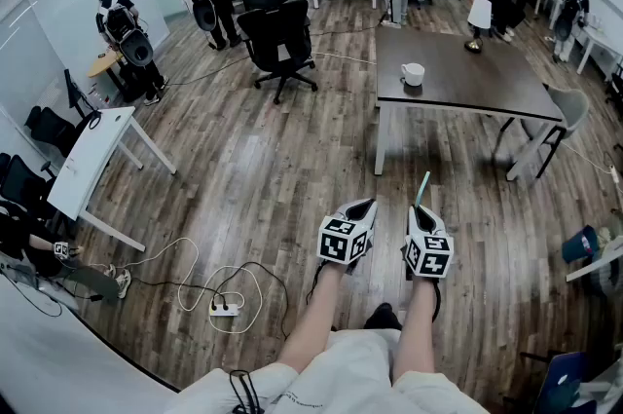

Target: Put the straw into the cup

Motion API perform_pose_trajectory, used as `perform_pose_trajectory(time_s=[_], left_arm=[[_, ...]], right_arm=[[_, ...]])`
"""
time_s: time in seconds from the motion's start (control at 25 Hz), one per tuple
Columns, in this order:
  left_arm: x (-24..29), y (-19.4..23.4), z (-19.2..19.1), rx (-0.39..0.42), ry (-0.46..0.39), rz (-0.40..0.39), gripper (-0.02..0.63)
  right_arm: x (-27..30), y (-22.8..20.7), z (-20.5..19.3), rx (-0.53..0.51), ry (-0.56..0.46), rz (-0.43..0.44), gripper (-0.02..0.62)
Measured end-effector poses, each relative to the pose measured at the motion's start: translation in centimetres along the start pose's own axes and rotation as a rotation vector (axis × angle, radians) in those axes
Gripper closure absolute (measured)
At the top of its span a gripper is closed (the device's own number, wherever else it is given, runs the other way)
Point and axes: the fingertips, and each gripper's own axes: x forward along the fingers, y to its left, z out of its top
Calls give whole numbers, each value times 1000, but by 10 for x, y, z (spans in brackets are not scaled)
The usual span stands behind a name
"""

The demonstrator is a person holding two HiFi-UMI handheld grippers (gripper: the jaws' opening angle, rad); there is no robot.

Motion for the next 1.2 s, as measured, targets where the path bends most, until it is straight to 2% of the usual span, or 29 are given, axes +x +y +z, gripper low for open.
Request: perform_pose_trajectory(time_s=[0.4, 0.68, 1.2], left_arm=[[79, -15, 24, 36, 0, 83, 606], [118, -20, 23, 64, 22, 129, 606], [210, -17, 55, 53, 12, 67, 606]], right_arm=[[37, -47, 34, -68, 1, 86, 551], [55, -81, 27, -71, 23, 122, 551], [92, -152, 56, -39, -12, 94, 549]])
